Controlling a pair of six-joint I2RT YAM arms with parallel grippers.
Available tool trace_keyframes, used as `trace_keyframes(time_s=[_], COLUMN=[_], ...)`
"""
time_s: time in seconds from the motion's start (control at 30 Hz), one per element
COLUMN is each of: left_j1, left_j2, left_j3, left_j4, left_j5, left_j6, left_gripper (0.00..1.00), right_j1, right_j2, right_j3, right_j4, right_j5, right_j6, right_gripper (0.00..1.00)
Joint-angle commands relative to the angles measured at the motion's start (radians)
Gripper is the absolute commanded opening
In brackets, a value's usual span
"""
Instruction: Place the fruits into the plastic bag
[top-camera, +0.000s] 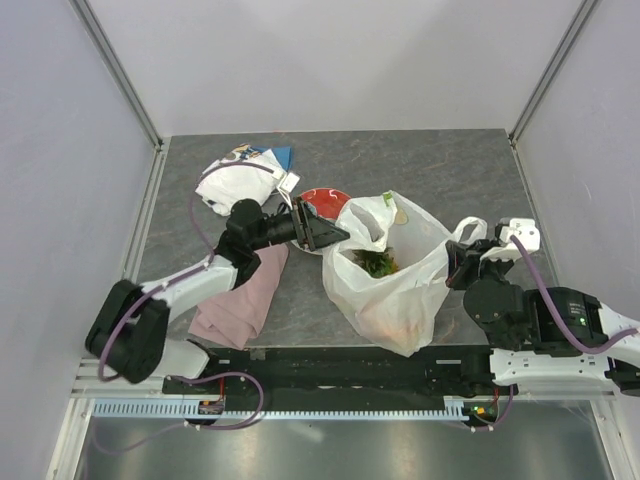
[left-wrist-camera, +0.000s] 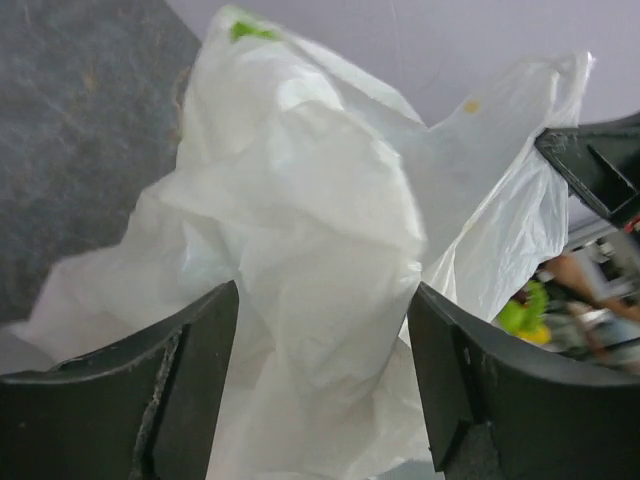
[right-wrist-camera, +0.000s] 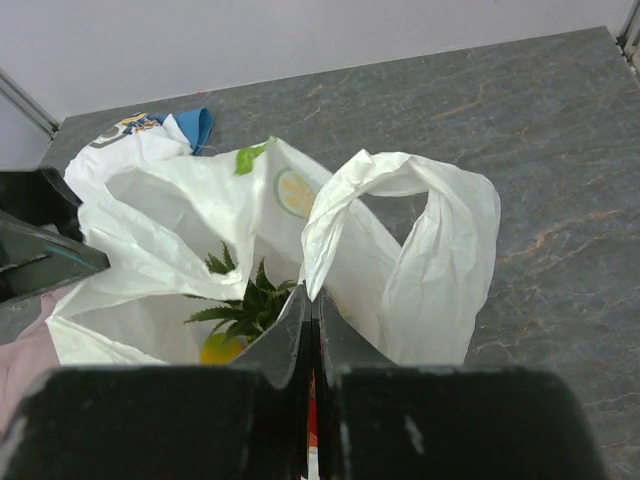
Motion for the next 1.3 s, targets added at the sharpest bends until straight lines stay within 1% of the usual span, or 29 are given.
trace_keyframes(time_s=[0.0,0.03,0.07,0.1,0.17,0.2,0.23,0.27,0.3,0.33,0.37,0.4,0.43,0.5,0.6,0.7,0.73,0.9,0.97,1.2,1.23,1.27], left_j1=[-0.067,-0.096,-0.105,-0.116,-0.167,-0.191,-0.249,-0.280,-0.314,-0.384,-0.420,-0.453,-0.504,-0.526,-0.527,-0.529,-0.530,-0.544,-0.556,-0.631,-0.639,-0.645], left_j2=[-0.232,-0.264,-0.290,-0.331,-0.346,-0.333,-0.317,-0.288,-0.260,-0.193,-0.162,-0.133,-0.076,-0.022,0.076,0.171,0.193,0.254,0.262,0.248,0.243,0.237], left_j3=[0.155,0.170,0.173,0.178,0.207,0.224,0.273,0.305,0.337,0.403,0.431,0.455,0.500,0.552,0.690,0.796,0.813,0.844,0.850,0.802,0.793,0.782], left_j4=[-0.358,-0.383,-0.400,-0.412,-0.460,-0.481,-0.545,-0.584,-0.622,-0.666,-0.720,-0.739,-0.754,-0.820,-0.918,-1.044,-1.062,-1.110,-1.135,-1.135,-1.133,-1.117], left_j5=[-0.254,-0.316,-0.421,-0.459,-0.537,-0.559,-0.577,-0.614,-0.637,-0.664,-0.721,-0.732,-0.761,-0.748,-0.694,-0.701,-0.730,-0.809,-0.865,-1.030,-1.081,-1.105], left_j6=[0.415,0.504,0.535,0.563,0.673,0.713,0.794,0.832,0.918,0.958,0.998,1.074,1.101,1.118,1.107,1.095,1.092,1.110,1.117,1.149,1.149,1.149], left_gripper=[0.77,0.78,0.79,0.80,0.81,0.81,0.80,0.80,0.79,0.79,0.79,0.79,0.79,0.79,0.75,0.74,0.74,0.74,0.74,0.75,0.76,0.77], right_j1=[0.003,0.003,0.003,0.003,0.002,0.002,0.003,0.003,0.003,0.003,0.002,0.002,0.002,0.002,0.002,0.003,0.002,0.003,0.003,0.003,0.002,0.002], right_j2=[0.023,0.026,0.030,0.036,0.036,0.037,0.037,0.037,0.036,0.034,0.031,0.025,0.023,0.010,-0.013,-0.035,-0.039,-0.058,-0.062,-0.066,-0.069,-0.069], right_j3=[-0.011,-0.011,-0.009,-0.011,-0.008,-0.008,-0.006,-0.006,-0.006,-0.006,-0.006,-0.008,-0.011,-0.017,-0.024,-0.034,-0.037,-0.041,-0.043,-0.051,-0.049,-0.049], right_j4=[0.004,0.004,0.002,0.002,0.002,0.002,0.002,0.002,0.002,0.002,0.002,0.002,0.002,-0.002,-0.010,-0.015,-0.016,-0.022,-0.024,-0.030,-0.029,-0.030], right_j5=[-0.028,-0.028,-0.028,-0.027,-0.022,-0.021,-0.019,-0.018,-0.018,-0.019,-0.021,-0.022,-0.024,-0.031,-0.036,-0.038,-0.036,-0.031,-0.028,-0.022,-0.024,-0.025], right_j6=[0.045,0.045,0.045,0.046,0.046,0.046,0.045,0.045,0.045,0.045,0.048,0.049,0.052,0.062,0.077,0.085,0.086,0.091,0.094,0.101,0.103,0.103], right_gripper=[0.00,0.00,0.00,0.00,0.00,0.00,0.00,0.00,0.00,0.00,0.00,0.00,0.00,0.00,0.00,0.00,0.00,0.00,0.00,0.00,0.00,0.00])
